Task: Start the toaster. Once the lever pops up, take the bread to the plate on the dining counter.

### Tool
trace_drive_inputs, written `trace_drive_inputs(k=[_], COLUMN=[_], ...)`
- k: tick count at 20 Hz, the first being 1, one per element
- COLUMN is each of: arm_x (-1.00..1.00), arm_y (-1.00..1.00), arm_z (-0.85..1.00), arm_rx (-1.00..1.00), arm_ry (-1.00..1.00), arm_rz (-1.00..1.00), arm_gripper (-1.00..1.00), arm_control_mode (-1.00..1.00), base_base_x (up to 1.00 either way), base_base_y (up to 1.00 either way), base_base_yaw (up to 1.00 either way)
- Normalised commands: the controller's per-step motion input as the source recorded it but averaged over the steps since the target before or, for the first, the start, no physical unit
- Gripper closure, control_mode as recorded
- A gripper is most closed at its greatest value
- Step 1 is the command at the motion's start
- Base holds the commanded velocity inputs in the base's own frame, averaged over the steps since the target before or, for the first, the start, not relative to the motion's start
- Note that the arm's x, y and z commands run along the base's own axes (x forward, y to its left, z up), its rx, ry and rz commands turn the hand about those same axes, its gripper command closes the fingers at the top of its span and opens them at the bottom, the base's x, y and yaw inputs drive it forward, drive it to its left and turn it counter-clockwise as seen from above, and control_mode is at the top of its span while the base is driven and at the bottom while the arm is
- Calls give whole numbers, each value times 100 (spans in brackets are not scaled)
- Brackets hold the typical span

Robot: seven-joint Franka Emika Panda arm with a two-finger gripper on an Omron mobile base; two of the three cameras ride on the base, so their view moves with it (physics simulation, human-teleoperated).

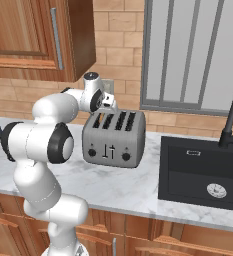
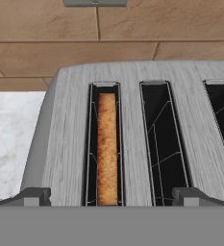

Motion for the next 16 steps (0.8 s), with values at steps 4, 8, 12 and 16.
trace_drive_inputs(k=[4,8,12,16], arm_x=[0,0,0,0], arm_y=[0,0,0,0], arm_z=[0,0,0,0], arm_rx=[0,0,0,0], arm_ry=[0,0,0,0], arm_rz=[0,0,0,0], arm_gripper=[-100,-100,-100,-100], arm_control_mode=[-100,-100,-100,-100], base_base_x=[0,0,0,0], base_base_y=[0,0,0,0], base_base_yaw=[0,0,0,0])
